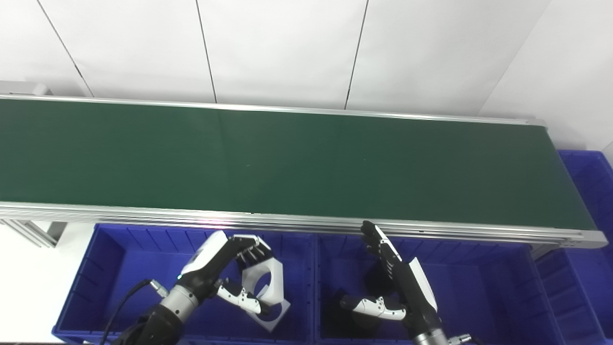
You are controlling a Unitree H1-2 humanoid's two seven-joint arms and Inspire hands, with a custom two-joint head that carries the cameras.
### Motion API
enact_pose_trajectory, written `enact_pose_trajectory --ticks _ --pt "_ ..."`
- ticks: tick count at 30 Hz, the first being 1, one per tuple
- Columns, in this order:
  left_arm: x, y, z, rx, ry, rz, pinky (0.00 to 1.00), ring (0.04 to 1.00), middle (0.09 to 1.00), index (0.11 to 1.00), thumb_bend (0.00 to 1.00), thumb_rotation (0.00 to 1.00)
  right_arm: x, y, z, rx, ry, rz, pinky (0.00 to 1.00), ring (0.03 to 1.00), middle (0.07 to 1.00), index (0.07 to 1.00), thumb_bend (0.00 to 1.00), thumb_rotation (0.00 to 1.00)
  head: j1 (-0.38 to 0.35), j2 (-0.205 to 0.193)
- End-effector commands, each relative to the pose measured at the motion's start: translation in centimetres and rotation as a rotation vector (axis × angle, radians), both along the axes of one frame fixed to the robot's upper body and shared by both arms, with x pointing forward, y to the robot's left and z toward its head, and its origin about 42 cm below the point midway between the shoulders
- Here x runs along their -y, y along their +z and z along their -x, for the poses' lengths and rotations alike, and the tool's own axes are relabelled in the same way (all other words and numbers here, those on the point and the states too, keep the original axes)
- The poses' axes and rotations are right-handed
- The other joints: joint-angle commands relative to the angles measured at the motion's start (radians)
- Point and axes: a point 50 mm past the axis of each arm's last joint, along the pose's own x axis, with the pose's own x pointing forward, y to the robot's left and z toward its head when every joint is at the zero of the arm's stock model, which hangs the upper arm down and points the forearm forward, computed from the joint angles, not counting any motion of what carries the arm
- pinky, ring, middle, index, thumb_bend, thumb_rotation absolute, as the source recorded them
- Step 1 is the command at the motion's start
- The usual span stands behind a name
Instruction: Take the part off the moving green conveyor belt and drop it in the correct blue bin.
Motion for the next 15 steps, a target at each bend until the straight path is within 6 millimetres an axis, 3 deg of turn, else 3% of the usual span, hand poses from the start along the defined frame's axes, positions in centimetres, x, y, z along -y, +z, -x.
enact_pose_trajectory --ticks 1,2,5,6,8,12,15 --pt "0.5 0.54 -0.65 0.013 -0.008 -0.044 0.53 0.443 0.512 0.502 0.5 0.0 0.09 0.89 -0.21 0.039 -0.013 -0.016 0.9 0.914 0.93 0.951 0.93 0.44 0.001 0.0" --pt "0.59 0.31 -0.64 -0.002 -0.008 -0.067 0.56 0.559 0.513 0.493 0.51 0.0 0.09 0.89 -0.2 0.039 -0.014 -0.013 0.9 0.914 0.93 0.951 0.93 0.43 0.002 -0.001" --pt "0.78 -0.09 -0.61 -0.048 -0.011 -0.127 0.64 0.701 0.724 0.497 0.51 0.04 0.06 0.86 -0.18 0.04 -0.016 -0.008 0.9 0.909 0.927 0.95 0.93 0.44 0.004 -0.004" --pt "0.8 -0.16 -0.62 -0.06 -0.014 -0.142 0.7 0.764 0.787 0.677 0.57 0.01 0.04 0.86 -0.17 0.04 -0.016 -0.005 0.9 0.907 0.927 0.951 0.93 0.44 0.004 -0.005" --pt "0.73 -0.23 -0.66 -0.077 -0.017 -0.159 0.76 0.83 0.853 0.802 0.62 0.01 -0.01 0.85 -0.15 0.043 -0.015 0.0 0.9 0.905 0.926 0.952 0.93 0.45 0.002 -0.006" --pt "0.62 0.04 -0.64 -0.103 -0.005 -0.162 0.83 0.908 0.943 0.918 0.68 0.16 -0.17 0.83 -0.11 0.045 -0.014 -0.004 0.91 0.91 0.929 0.952 0.92 0.44 -0.001 -0.008" --pt "0.43 0.53 -0.47 -0.108 0.014 -0.028 0.86 0.941 0.977 0.964 0.74 0.23 -0.29 0.84 -0.05 0.031 -0.015 -0.012 0.91 0.917 0.933 0.953 0.93 0.44 -0.008 -0.009"
